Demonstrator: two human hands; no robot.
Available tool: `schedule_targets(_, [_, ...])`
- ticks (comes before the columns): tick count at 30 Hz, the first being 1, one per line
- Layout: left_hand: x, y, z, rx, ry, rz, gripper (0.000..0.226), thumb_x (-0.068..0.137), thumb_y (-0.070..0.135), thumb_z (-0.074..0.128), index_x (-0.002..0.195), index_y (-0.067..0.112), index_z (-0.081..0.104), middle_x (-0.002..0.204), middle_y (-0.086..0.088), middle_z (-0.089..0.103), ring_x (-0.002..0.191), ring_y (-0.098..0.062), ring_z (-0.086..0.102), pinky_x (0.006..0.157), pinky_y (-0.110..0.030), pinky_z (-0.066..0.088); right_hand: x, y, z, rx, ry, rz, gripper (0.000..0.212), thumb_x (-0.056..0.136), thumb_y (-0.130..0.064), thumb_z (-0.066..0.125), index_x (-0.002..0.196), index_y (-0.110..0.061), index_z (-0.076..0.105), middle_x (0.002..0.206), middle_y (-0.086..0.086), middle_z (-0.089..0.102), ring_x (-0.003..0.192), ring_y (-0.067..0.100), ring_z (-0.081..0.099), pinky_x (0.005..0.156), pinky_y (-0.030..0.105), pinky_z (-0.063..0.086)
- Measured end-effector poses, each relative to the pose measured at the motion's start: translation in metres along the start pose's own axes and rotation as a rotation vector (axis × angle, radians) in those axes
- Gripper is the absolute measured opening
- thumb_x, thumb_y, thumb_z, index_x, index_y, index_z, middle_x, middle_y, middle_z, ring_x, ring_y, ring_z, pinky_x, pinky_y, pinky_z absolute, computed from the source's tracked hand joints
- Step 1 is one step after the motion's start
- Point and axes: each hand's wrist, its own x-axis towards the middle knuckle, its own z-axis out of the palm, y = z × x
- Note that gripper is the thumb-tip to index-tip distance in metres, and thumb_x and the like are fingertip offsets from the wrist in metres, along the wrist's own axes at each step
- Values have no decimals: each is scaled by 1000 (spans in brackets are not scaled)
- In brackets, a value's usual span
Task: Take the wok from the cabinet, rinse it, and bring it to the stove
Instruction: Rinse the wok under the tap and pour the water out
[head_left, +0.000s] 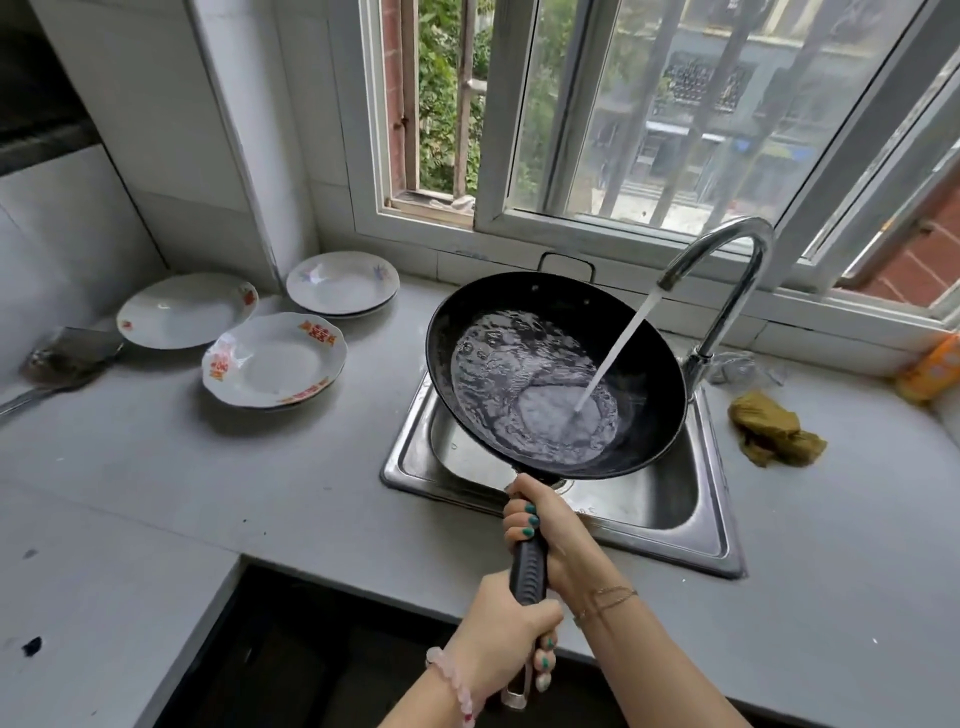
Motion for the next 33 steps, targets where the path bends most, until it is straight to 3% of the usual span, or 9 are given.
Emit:
schedule_targets(9, [-2,-8,-12,114,119,39,19,64,6,52,78,10,40,41,2,44,34,-16,41,39,-25,37,5,12,8,9,-82,64,40,85,-8,46,48,-18,34,37,-8,26,25,5,23,25,14,22])
schedule_targets(24, [4,-9,-3,62,-2,-46,18,71,1,51,85,9,43,49,-3,49,38,-16,45,40,-26,41,6,9,-9,-13,50,6,37,86,-5,47,53,-16,34,36,-6,27,24,6,23,25,14,22])
schedule_targets(33, [-4,-3,-12,179,71,-14,16,67,4,52,80,7,43,41,4,51,35,-12,47,38,-22,40,5,13,-4,103,-104,127,48,86,-8,46,40,-16,36,34,-6,28,23,6,24,24,14,24])
